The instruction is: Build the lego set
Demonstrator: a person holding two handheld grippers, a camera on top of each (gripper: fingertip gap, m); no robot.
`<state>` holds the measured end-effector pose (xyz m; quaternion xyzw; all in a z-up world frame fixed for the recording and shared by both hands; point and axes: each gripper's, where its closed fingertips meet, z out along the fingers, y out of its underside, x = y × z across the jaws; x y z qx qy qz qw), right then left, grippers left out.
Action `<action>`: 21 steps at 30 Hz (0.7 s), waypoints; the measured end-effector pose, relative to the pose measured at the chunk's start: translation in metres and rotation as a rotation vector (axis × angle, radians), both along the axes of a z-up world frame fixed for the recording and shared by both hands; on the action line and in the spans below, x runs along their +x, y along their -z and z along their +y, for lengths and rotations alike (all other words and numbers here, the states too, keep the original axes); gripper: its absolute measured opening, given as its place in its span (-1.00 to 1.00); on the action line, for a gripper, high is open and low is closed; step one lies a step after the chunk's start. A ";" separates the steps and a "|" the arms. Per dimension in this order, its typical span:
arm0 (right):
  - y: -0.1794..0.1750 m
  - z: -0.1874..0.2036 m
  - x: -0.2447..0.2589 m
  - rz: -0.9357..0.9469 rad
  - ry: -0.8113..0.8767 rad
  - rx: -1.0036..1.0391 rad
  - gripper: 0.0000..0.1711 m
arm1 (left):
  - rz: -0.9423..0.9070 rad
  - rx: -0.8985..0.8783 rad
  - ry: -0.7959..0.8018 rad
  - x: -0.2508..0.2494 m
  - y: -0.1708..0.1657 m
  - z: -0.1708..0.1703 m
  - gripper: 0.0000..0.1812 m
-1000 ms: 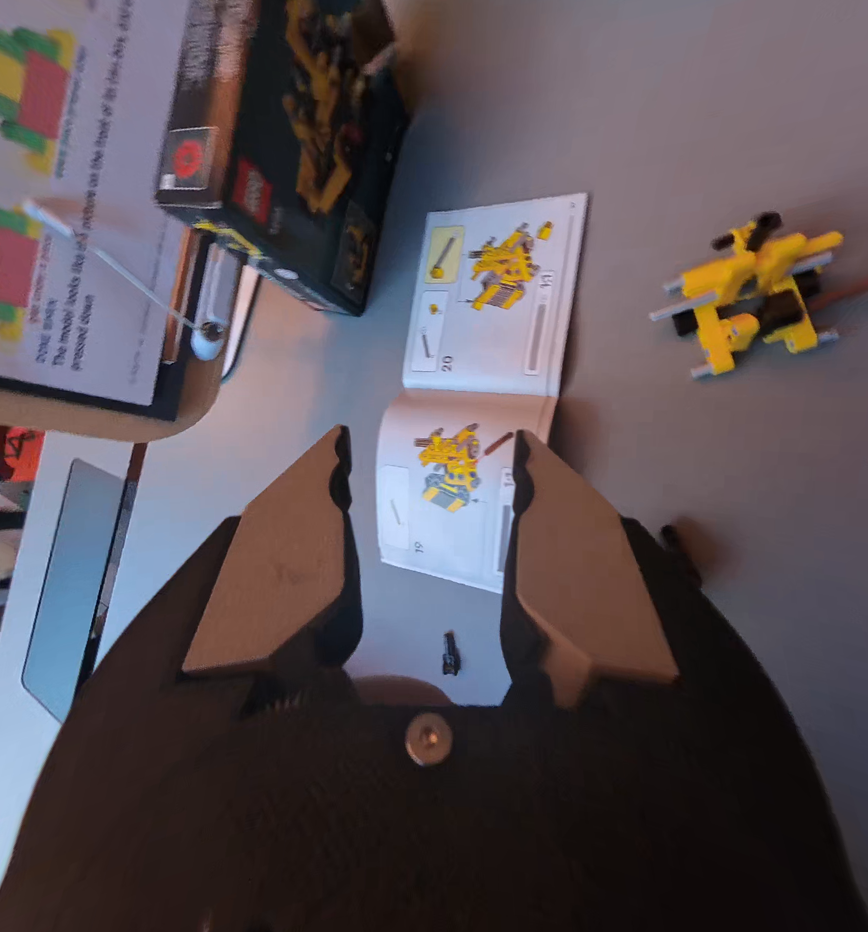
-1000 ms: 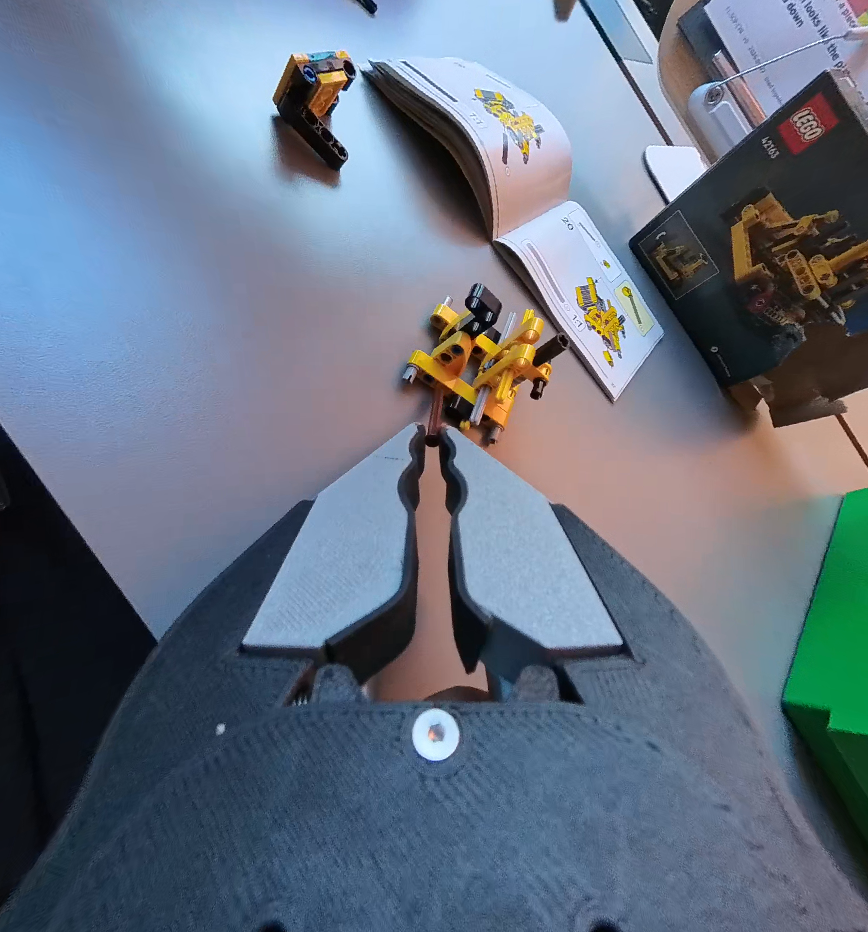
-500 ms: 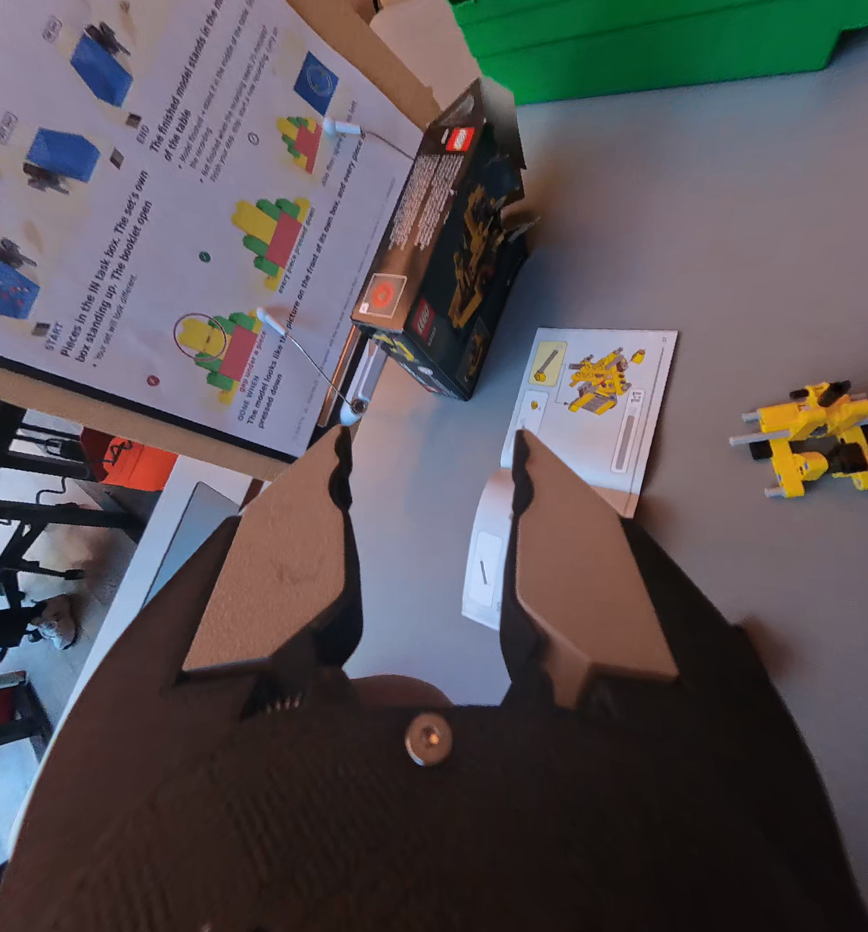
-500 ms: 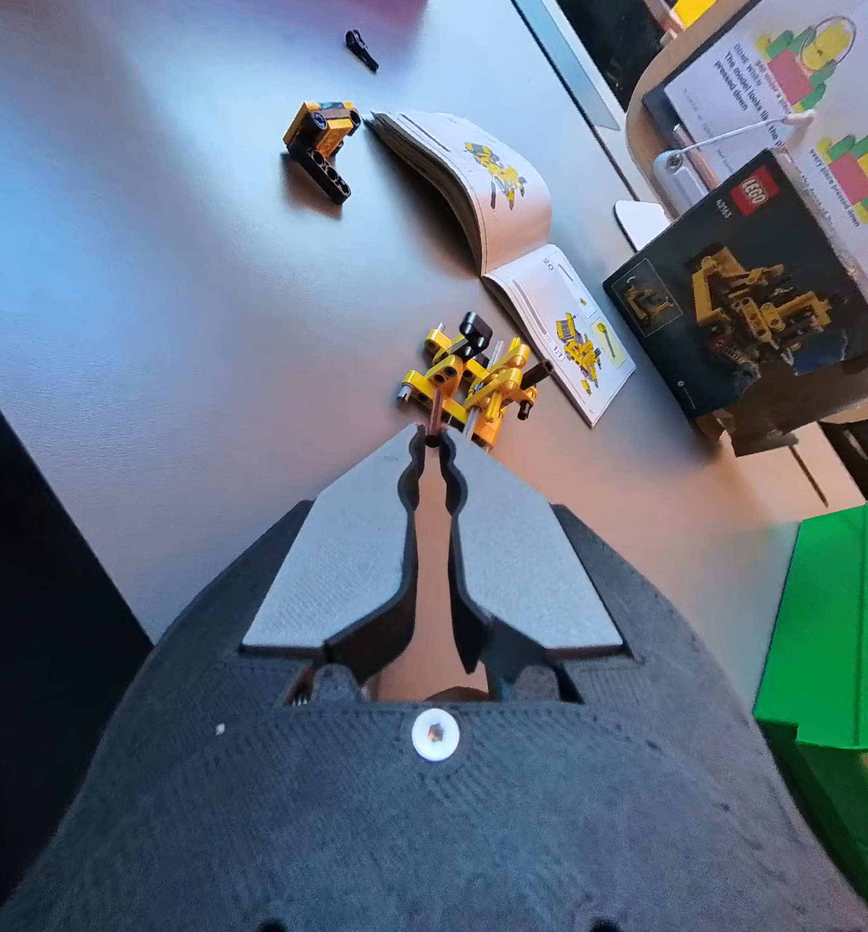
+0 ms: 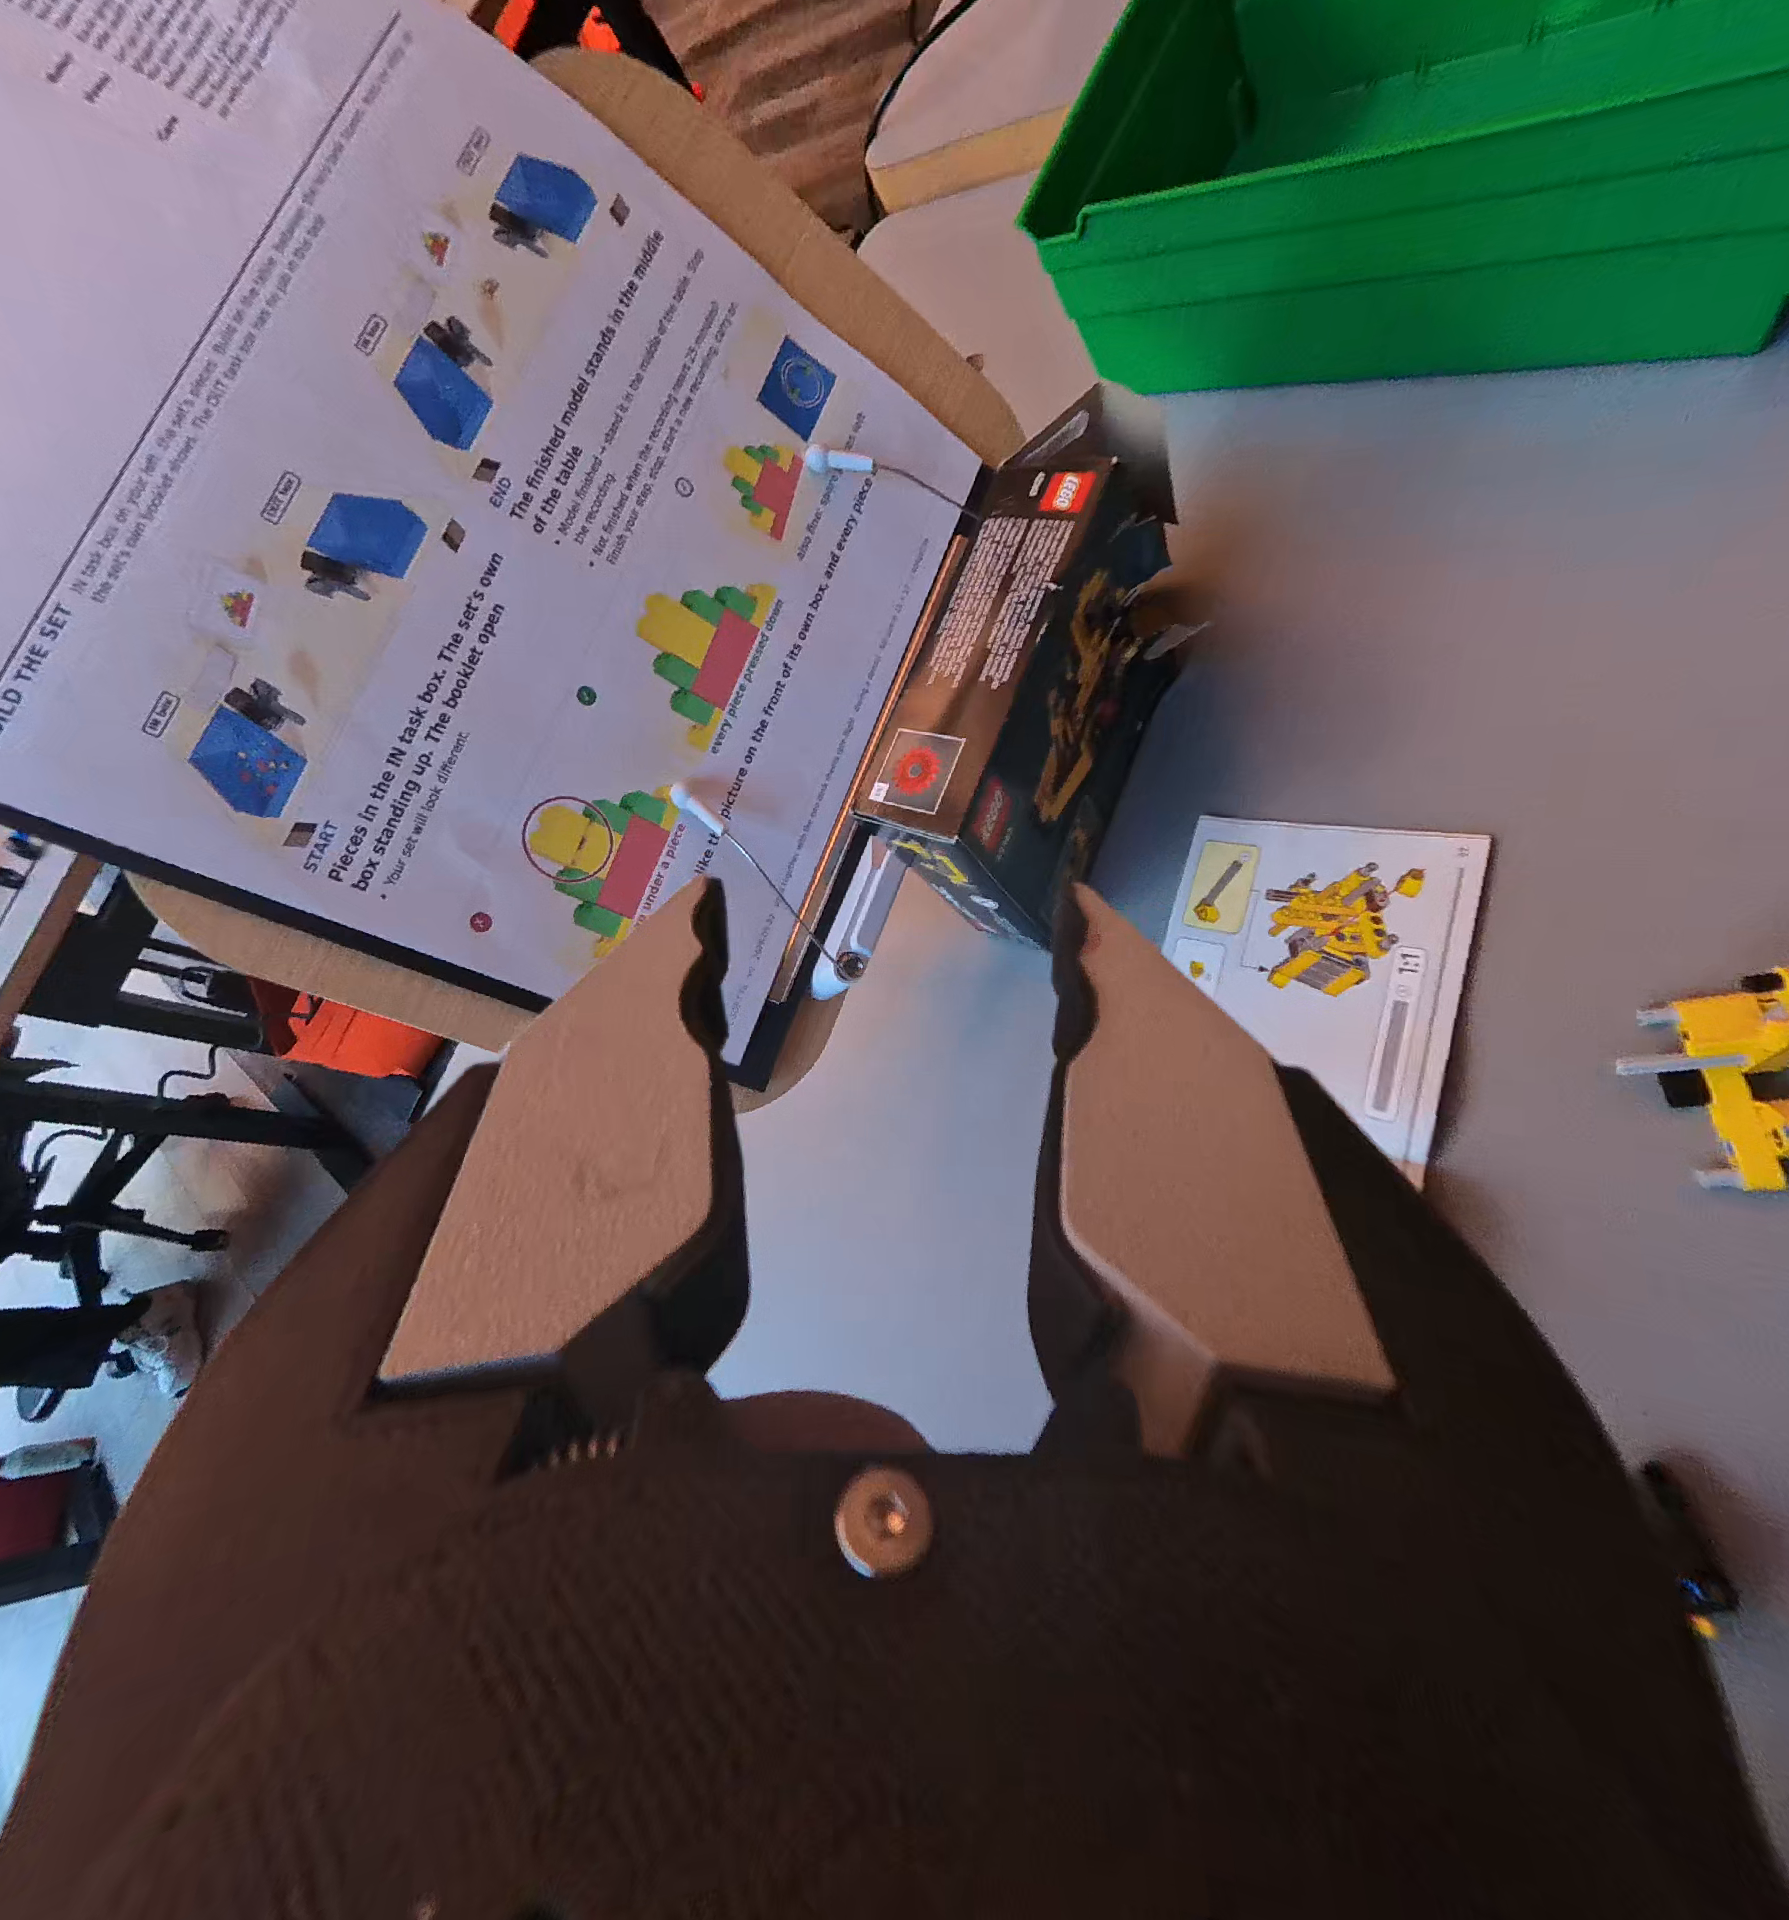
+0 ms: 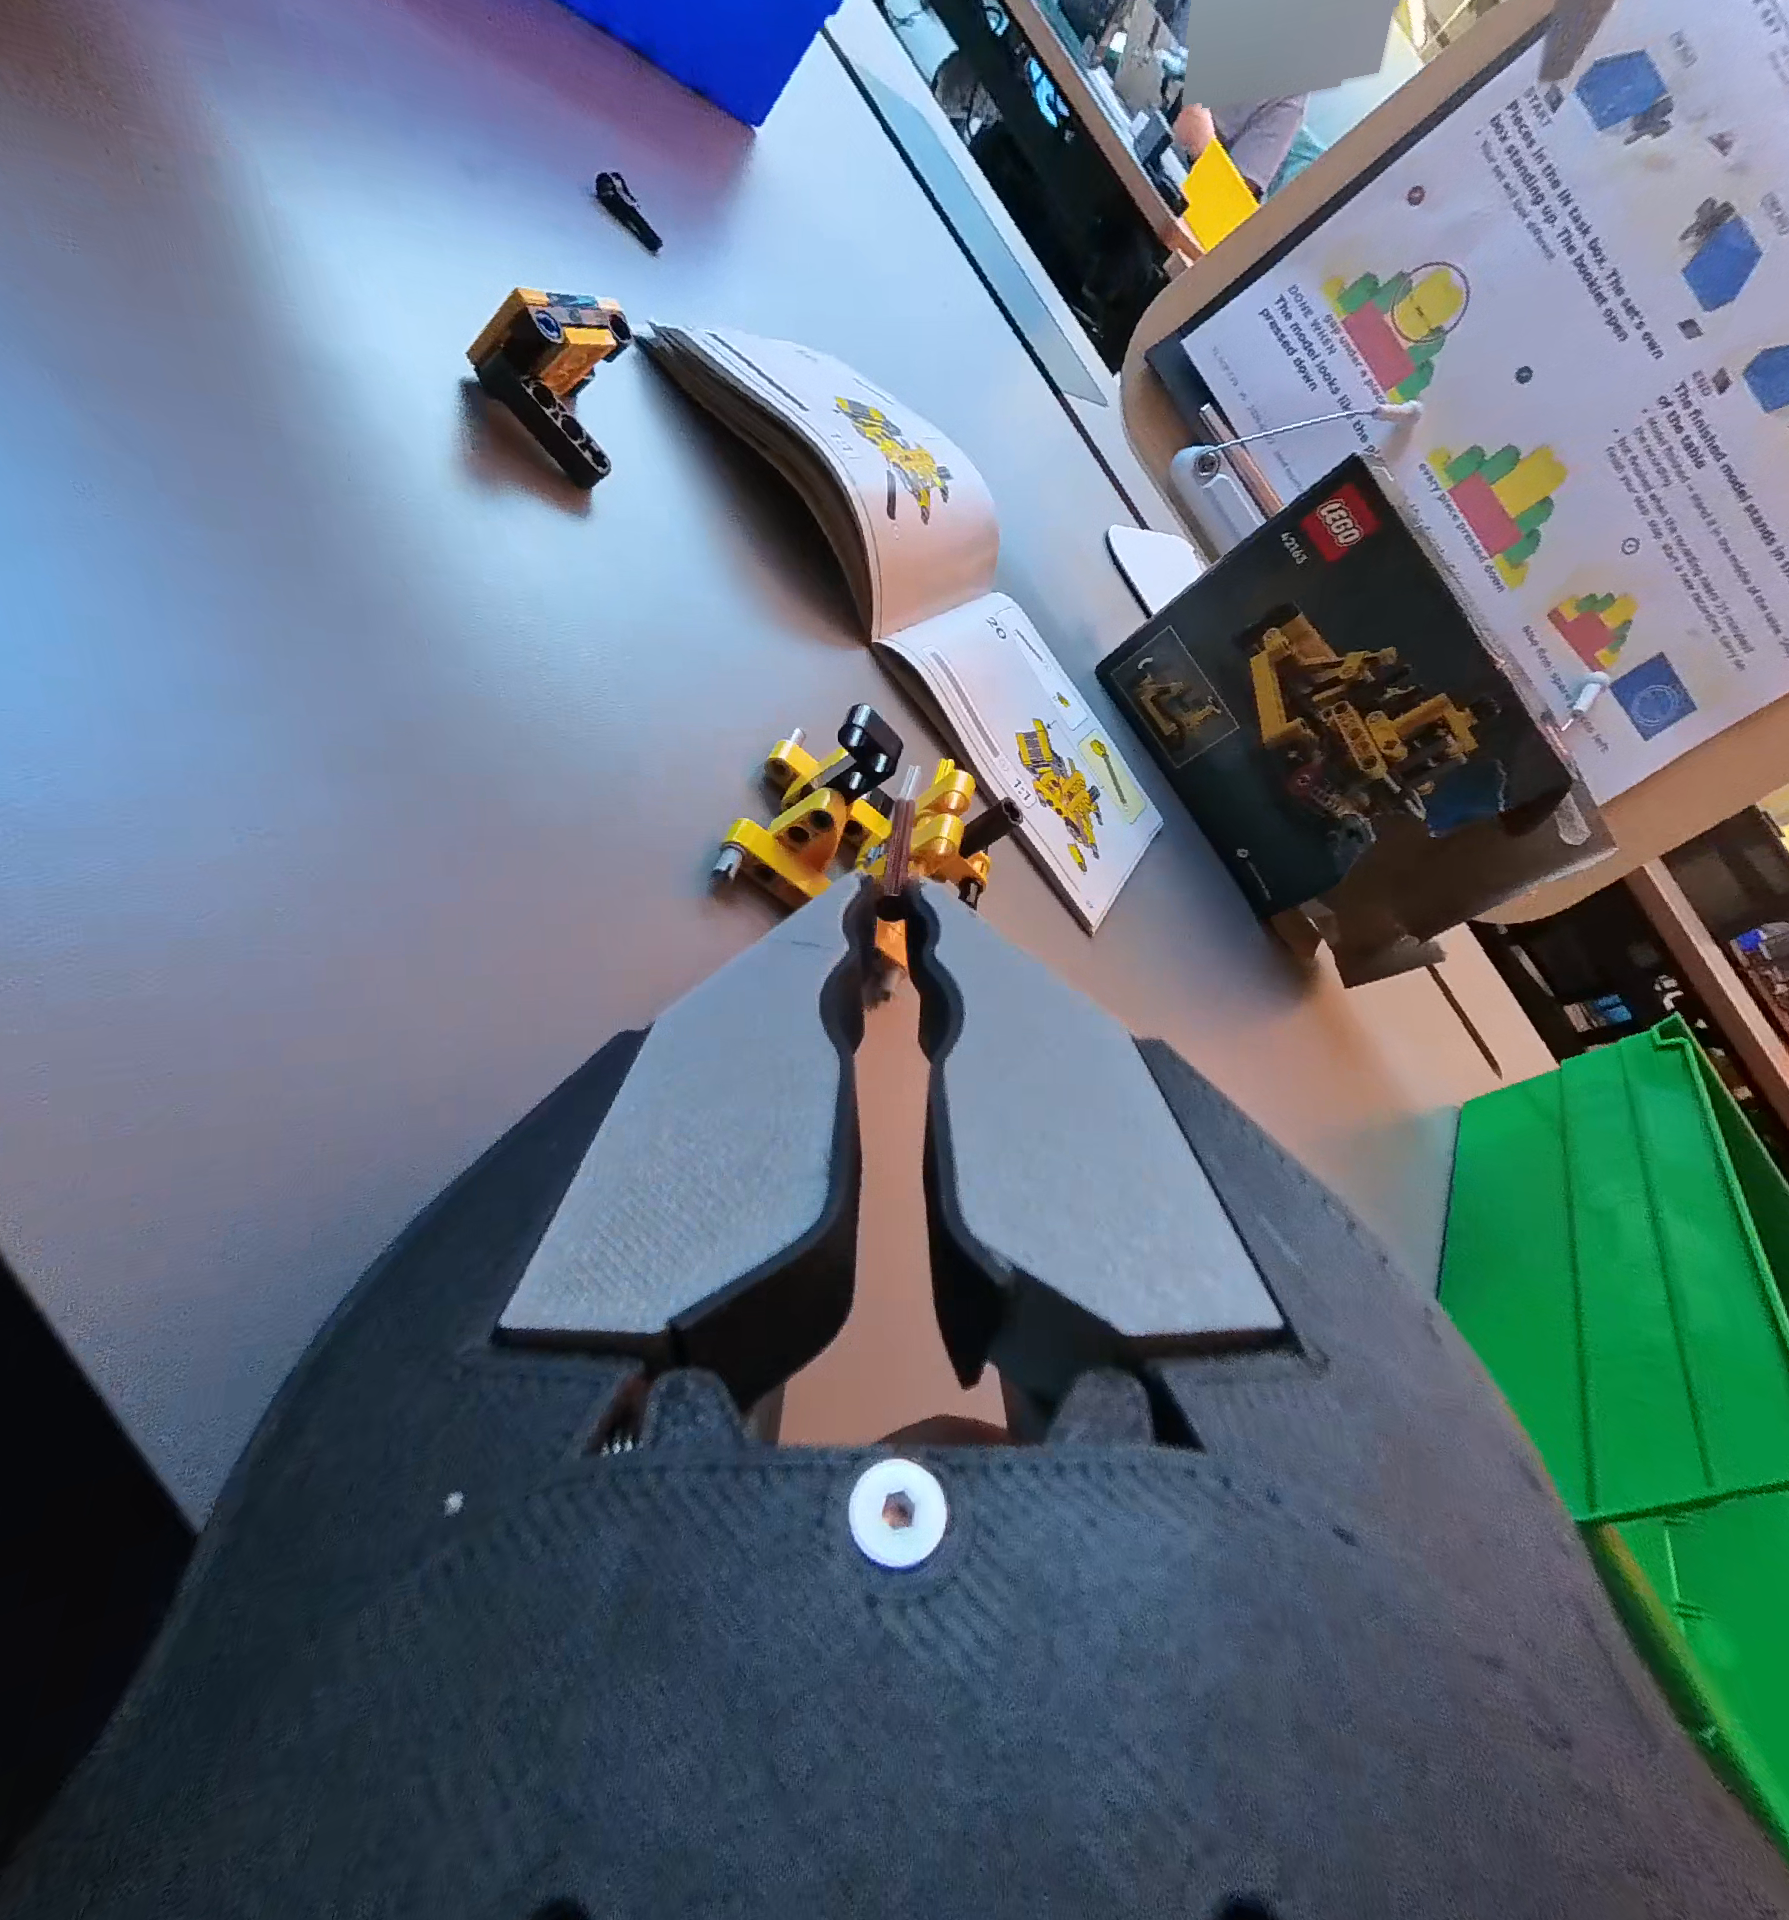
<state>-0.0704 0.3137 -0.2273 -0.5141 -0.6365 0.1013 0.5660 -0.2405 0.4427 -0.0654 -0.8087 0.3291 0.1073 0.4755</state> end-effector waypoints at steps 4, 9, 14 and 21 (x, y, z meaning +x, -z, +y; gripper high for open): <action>0.001 0.000 -0.001 -0.005 -0.005 0.010 -0.98 | 0.033 -0.020 0.036 0.013 0.008 -0.003 -0.33; 0.001 -0.006 -0.001 -0.007 -0.047 0.000 -0.98 | 0.068 -0.041 0.046 0.023 0.014 -0.014 -0.33; -0.004 -0.013 0.000 0.024 -0.090 0.002 -0.98 | 0.077 -0.108 0.076 0.033 0.033 -0.047 -0.33; -0.014 -0.021 0.003 0.092 -0.160 -0.046 -0.98 | 0.102 -0.405 0.212 0.034 0.118 -0.142 -0.28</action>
